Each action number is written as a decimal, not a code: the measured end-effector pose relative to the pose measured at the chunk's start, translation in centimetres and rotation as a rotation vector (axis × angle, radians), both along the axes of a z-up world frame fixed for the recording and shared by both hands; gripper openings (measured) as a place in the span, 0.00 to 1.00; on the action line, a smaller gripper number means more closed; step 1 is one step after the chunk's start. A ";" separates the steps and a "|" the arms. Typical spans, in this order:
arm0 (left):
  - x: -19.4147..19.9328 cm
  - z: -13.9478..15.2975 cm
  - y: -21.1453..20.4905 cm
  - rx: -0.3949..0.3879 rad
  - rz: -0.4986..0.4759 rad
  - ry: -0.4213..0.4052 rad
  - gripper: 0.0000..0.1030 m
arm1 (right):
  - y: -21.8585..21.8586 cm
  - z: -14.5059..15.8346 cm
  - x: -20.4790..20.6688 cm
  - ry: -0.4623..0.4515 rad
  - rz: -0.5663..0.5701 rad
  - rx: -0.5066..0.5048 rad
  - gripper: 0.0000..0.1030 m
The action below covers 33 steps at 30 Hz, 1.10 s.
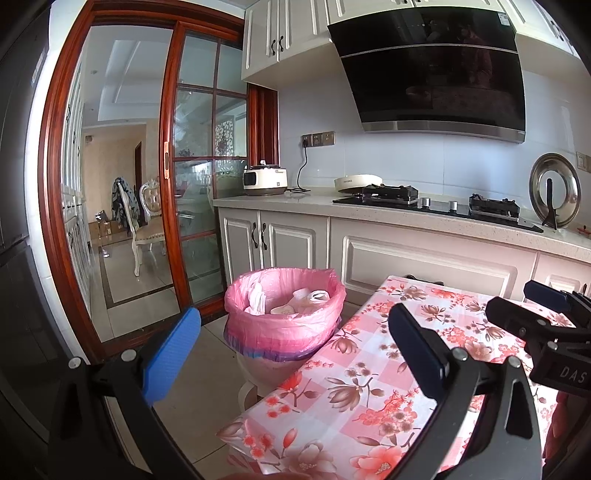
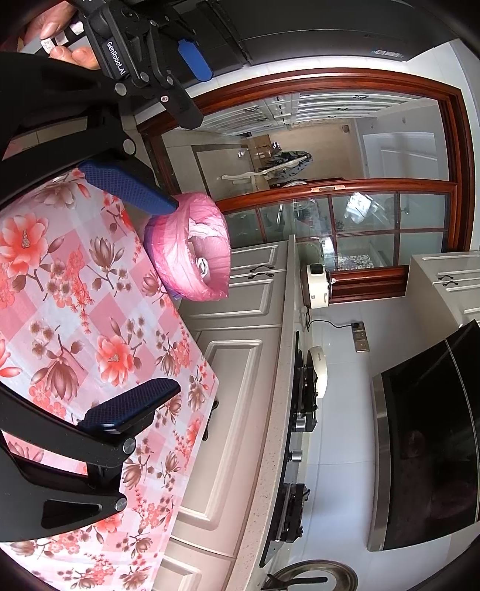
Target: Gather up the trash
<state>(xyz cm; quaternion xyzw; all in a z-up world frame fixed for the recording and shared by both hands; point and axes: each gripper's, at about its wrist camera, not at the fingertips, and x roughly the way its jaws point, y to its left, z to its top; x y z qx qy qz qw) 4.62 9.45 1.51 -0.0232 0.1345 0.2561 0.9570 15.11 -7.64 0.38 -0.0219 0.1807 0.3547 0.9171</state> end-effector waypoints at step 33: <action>0.0 0.1 -0.2 -0.005 0.002 -0.004 0.96 | 0.1 0.2 -0.1 -0.002 0.003 0.004 0.82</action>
